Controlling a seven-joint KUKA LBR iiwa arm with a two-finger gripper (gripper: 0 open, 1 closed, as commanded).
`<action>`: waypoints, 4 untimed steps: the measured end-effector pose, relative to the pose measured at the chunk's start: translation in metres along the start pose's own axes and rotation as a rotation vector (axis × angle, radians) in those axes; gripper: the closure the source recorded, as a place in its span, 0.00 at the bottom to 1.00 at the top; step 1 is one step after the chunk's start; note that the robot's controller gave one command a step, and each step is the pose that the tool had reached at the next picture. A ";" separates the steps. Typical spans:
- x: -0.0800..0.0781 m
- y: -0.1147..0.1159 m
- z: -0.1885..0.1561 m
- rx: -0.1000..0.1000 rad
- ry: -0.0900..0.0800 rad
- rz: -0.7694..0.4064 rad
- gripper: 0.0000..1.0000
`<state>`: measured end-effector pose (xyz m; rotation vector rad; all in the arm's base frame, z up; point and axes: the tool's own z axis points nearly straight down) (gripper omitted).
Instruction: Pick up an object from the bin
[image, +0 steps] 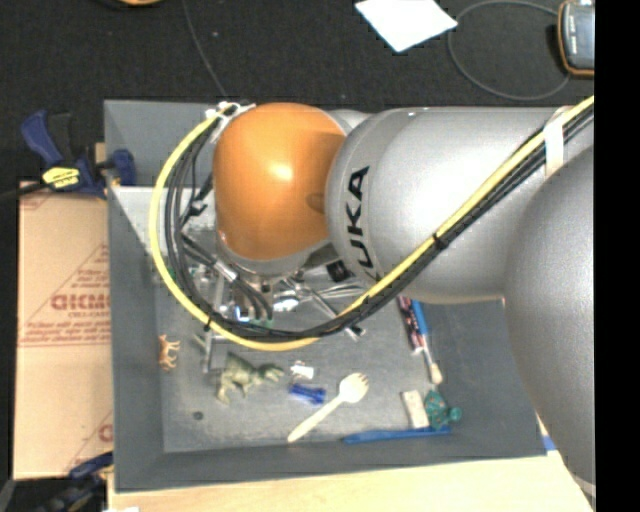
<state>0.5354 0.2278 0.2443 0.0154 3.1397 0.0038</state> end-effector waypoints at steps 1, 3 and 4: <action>0.000 0.000 0.004 0.000 -0.003 -0.026 0.00; 0.010 -0.006 0.114 0.000 -0.007 -0.087 0.00; 0.011 -0.022 0.159 -0.001 -0.007 -0.359 0.00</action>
Offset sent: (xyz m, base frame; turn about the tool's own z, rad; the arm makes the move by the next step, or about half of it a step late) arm -0.0111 -0.0034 -0.1039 -0.0393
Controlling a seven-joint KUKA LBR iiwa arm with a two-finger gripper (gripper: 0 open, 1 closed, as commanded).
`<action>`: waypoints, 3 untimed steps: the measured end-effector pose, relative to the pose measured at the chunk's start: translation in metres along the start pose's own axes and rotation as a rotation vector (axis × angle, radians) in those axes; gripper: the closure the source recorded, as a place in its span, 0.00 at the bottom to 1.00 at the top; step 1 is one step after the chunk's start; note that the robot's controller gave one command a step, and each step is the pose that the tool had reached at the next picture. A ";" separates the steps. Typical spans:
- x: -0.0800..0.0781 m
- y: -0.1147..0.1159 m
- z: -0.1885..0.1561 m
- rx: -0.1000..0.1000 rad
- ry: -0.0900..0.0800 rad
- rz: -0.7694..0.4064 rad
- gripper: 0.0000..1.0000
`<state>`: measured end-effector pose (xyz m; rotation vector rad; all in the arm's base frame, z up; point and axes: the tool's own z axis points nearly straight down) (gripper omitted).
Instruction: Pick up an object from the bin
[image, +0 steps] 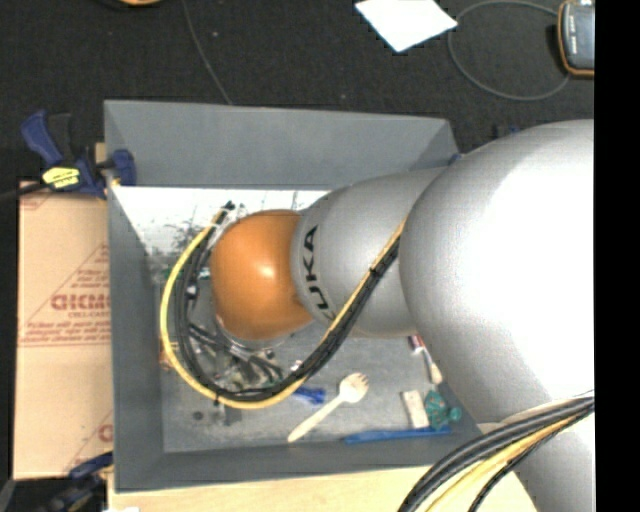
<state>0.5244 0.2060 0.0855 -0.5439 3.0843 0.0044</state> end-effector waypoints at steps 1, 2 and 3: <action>-0.026 0.003 -0.087 0.000 0.000 0.122 0.00; 0.033 0.012 -0.105 0.001 0.011 0.042 0.00; 0.020 -0.039 0.009 -0.005 -0.027 -0.025 1.00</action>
Offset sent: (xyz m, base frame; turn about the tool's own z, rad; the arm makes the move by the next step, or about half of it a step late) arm -0.0352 0.0008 0.1045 0.0414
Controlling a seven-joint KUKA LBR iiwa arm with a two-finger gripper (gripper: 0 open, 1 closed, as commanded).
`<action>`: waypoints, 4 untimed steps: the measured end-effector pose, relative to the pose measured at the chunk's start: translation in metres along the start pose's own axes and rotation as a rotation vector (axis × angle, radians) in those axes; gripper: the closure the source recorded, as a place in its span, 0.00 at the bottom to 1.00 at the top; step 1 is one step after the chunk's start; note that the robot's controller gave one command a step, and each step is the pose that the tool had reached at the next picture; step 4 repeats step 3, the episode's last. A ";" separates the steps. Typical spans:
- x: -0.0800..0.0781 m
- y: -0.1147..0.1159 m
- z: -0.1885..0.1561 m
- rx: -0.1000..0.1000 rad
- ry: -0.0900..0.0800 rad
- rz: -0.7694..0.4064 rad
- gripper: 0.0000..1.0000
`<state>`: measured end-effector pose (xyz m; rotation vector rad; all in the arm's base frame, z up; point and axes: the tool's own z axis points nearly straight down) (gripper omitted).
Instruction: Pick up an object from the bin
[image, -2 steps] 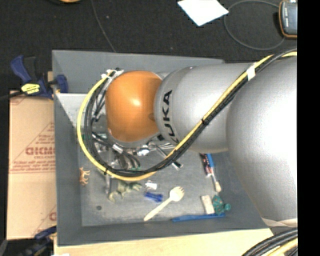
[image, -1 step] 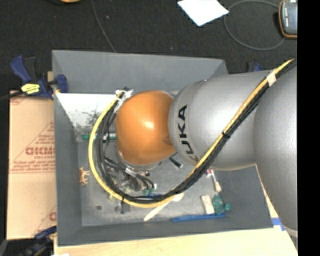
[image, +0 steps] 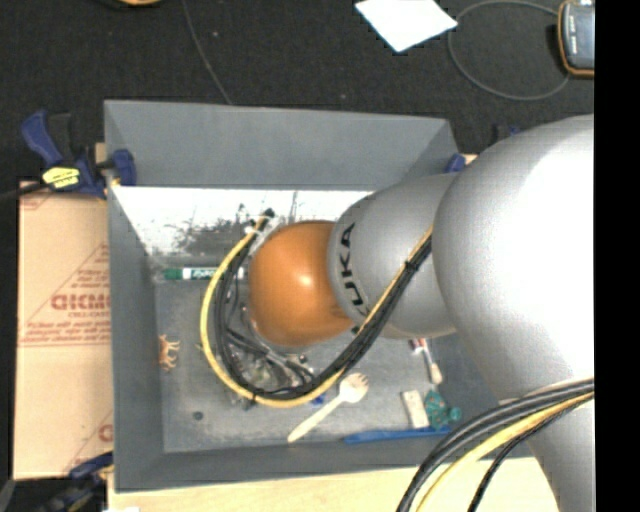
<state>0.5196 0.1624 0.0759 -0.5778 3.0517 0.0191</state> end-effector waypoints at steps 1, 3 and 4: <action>0.000 0.000 0.000 0.000 0.000 0.002 1.00; 0.030 -0.071 -0.179 0.001 0.000 -0.151 1.00; 0.030 -0.071 -0.179 0.001 0.000 -0.151 1.00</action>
Offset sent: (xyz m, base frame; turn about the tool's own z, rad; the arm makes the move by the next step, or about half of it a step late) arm -0.0274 -0.0620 0.0835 -0.0280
